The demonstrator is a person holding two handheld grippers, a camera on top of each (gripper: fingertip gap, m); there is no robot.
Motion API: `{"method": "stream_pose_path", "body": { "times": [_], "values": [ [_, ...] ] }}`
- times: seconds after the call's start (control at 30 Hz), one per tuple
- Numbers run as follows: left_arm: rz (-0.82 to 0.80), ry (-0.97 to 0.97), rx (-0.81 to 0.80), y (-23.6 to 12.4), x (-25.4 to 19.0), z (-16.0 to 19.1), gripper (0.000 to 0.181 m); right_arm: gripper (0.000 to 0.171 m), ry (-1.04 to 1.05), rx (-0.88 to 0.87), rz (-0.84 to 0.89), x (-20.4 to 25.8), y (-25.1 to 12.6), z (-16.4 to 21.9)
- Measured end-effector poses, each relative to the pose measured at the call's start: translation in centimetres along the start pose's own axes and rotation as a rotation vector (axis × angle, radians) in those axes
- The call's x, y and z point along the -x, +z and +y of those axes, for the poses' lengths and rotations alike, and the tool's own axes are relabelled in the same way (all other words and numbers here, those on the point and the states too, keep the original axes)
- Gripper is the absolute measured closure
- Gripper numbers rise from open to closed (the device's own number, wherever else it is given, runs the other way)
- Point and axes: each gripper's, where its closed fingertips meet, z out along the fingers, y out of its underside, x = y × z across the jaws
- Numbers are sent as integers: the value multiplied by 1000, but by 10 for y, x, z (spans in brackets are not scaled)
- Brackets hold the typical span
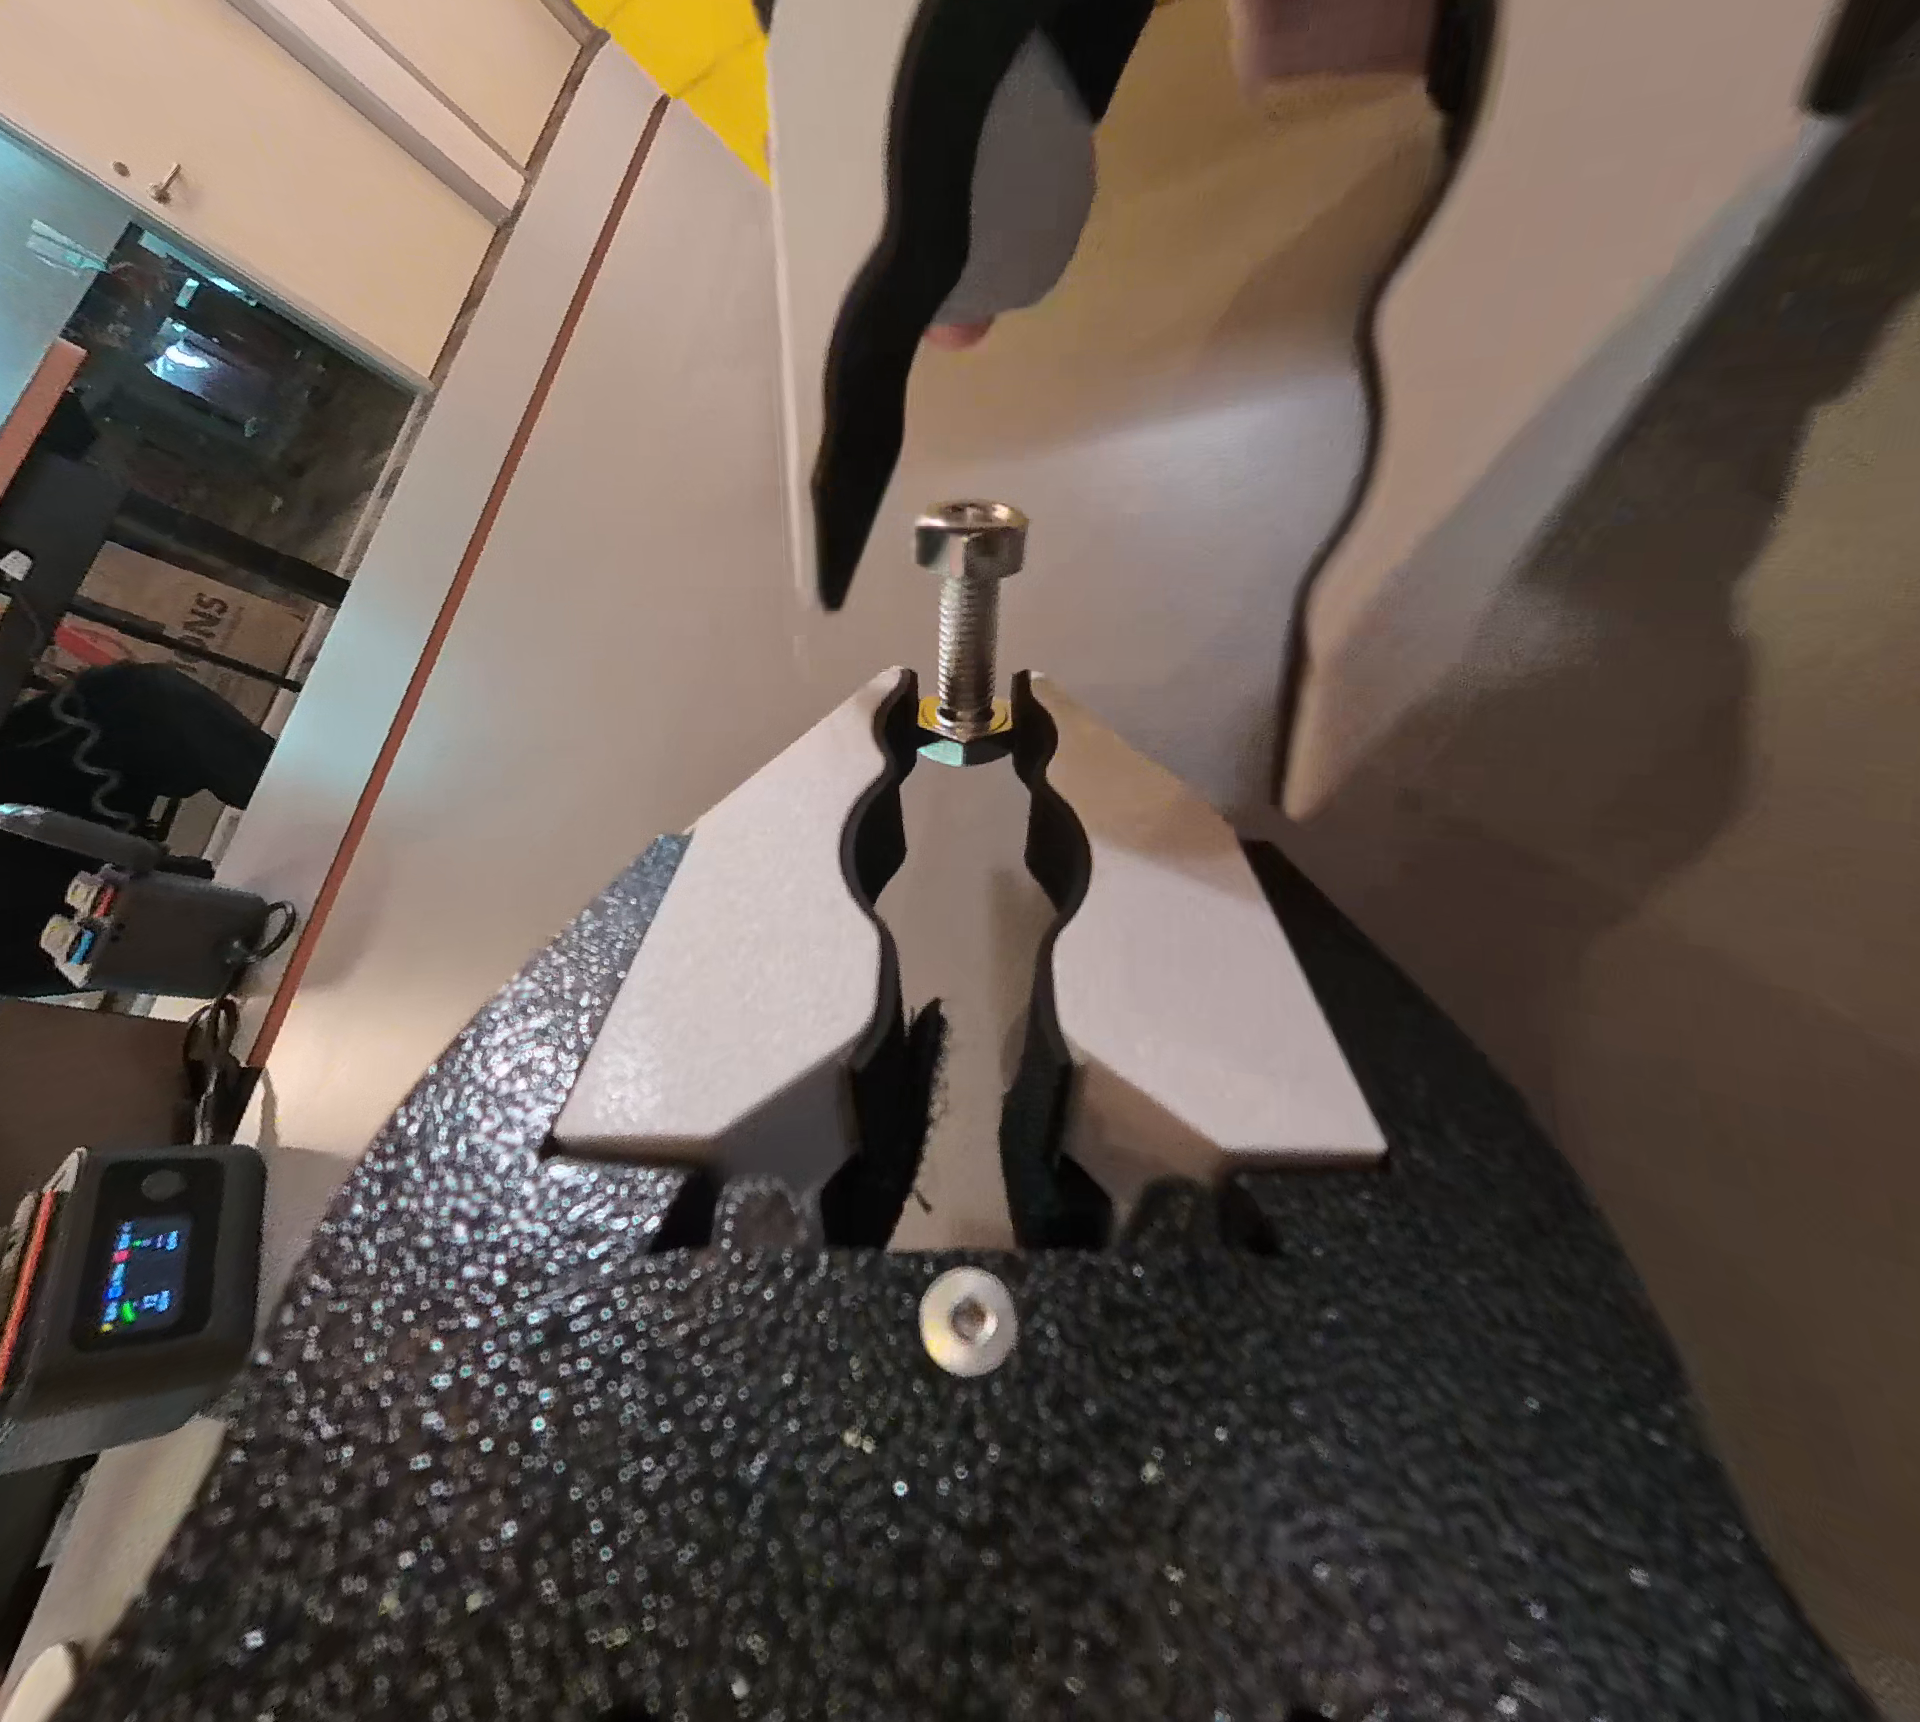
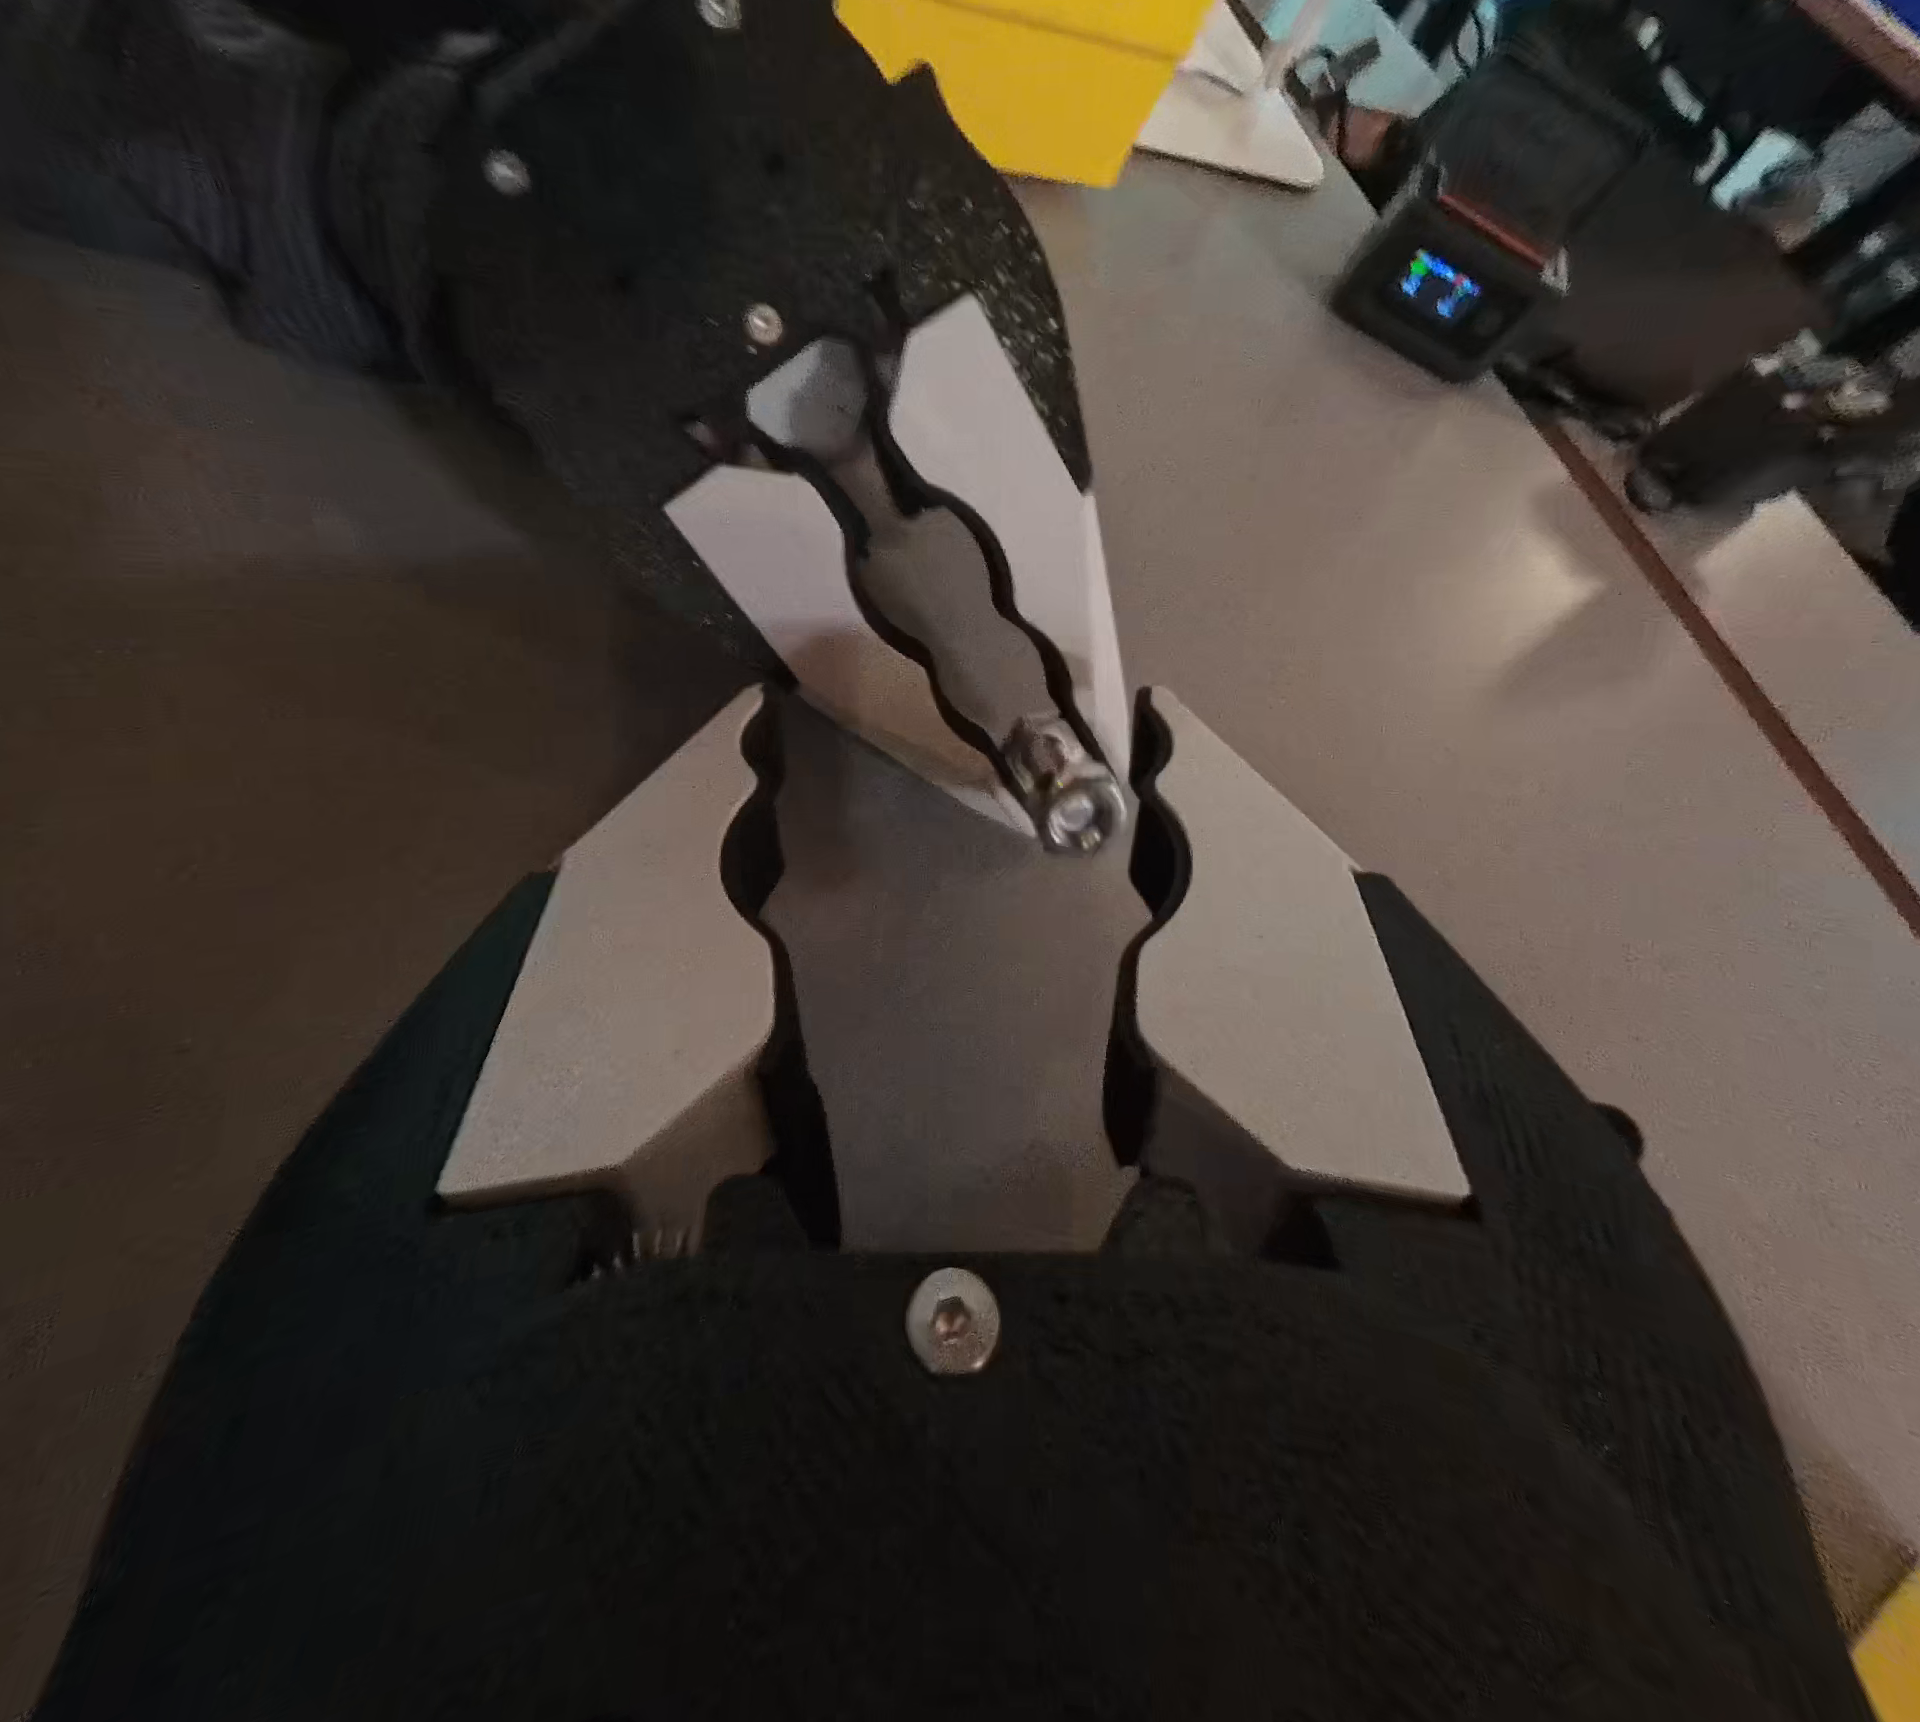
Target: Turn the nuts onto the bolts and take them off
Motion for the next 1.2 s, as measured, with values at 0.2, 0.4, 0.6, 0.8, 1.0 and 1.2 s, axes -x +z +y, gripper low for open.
{"method": "stream_pose_path", "body": {
  "times": [0.2, 0.4, 0.6, 0.8, 1.0, 1.2],
  "values": [
    [-1, 5, 3, 0, 0, 0, 165, 112, 231, 210, -57, -8, -5, 44],
    [-2, 11, 2, 0, -1, 0, 165, 108, 84, 113, -41, -1, 1, 24],
    [-3, 11, 5, 0, -1, 0, 165, 109, -23, -21, 20, -3, -3, -4],
    [-4, 15, 8, 0, -1, 0, 165, 122, 330, 94, -50, -16, -13, 24],
    [-6, 20, 7, 0, -1, 0, 165, 112, 171, 10, -73, 0, -5, 4],
    [-6, 16, 10, 0, -1, 0, 165, 114, 163, 32, 15, -15, -10, 7]
  ]
}}
